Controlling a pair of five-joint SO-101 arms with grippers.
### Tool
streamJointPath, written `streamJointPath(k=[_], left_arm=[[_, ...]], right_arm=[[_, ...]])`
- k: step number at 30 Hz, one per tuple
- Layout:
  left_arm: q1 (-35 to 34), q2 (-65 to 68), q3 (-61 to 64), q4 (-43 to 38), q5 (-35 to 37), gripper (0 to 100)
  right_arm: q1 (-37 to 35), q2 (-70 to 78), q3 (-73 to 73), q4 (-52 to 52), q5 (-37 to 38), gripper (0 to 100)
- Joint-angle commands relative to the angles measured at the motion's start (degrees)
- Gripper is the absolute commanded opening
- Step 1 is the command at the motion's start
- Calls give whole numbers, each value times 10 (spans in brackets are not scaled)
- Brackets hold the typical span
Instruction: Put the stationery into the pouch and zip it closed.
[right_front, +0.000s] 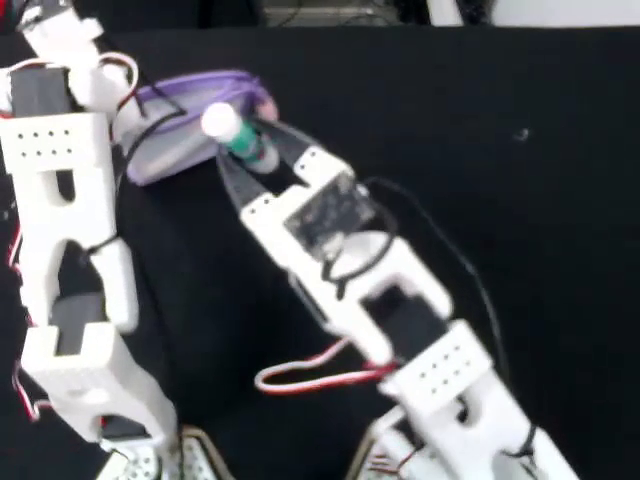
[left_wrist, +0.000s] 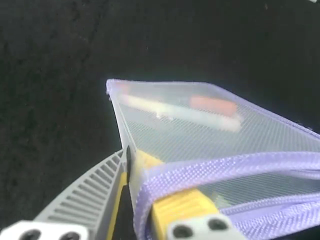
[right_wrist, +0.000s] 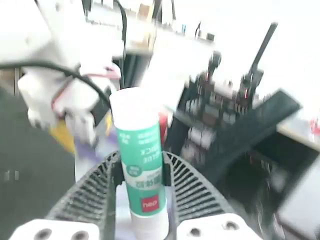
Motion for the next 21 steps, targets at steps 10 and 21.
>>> streamJointPath(k=[10,21], left_arm=[[6,-127,104,-33,4,29],[3,-132,132,-38,4,29]], right_arm=[[16,6,147,-432,-140,11],[21,313,66,-693,-138,11]])
